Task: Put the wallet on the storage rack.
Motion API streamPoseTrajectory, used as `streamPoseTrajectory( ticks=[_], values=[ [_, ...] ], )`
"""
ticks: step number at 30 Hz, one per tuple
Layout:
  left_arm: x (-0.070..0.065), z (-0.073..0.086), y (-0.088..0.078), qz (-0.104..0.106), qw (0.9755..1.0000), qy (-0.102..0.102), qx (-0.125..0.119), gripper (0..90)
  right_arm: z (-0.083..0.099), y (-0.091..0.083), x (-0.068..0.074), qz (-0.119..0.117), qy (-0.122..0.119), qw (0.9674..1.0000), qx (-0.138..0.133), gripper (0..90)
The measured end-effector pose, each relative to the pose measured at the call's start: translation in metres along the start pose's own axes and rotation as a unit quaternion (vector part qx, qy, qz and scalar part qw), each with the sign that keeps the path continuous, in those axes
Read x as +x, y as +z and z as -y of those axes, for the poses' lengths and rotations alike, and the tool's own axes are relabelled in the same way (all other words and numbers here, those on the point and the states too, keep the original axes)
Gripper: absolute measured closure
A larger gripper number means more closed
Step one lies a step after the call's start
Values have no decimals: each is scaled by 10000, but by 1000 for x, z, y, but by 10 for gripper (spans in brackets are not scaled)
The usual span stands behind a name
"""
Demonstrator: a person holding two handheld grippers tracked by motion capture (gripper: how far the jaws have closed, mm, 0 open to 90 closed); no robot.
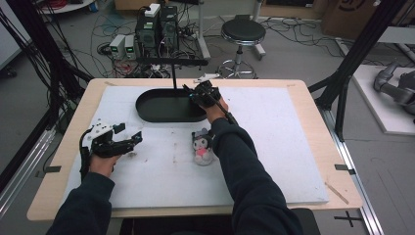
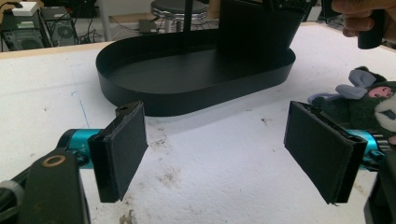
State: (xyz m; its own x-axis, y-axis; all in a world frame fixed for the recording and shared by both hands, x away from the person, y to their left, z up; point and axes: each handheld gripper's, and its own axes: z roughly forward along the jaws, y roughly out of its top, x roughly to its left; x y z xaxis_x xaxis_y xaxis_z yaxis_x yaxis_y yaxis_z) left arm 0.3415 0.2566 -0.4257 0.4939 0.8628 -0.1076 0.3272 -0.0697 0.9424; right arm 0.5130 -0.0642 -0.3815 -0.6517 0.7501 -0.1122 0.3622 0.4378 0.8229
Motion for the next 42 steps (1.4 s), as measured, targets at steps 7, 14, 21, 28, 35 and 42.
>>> streamPoseTrajectory(
  ticks=[7,14,21,28,35,42],
  values=[
    [1,0,-1,2,10000,-22,-20,212,3,18,16,258,-39,9997,-39,606],
    [2,1,-1,-16,10000,-43,-11,212,-4,-6,3,-63,255,9996,-134,438],
    [2,1,-1,-12,10000,-31,-9,213,-5,-53,-13,-160,219,9985,-477,433],
    [2,1,-1,-19,10000,-68,-20,213,22,-95,-32,-209,155,9992,-294,367],
    [3,1,-2,-14,9999,-103,-43,213,55,-130,-39,-303,99,9995,-51,269],
    [3,2,-2,-27,9999,-114,-39,213,95,-148,-27,50,-84,9999,108,214]
  ],
)
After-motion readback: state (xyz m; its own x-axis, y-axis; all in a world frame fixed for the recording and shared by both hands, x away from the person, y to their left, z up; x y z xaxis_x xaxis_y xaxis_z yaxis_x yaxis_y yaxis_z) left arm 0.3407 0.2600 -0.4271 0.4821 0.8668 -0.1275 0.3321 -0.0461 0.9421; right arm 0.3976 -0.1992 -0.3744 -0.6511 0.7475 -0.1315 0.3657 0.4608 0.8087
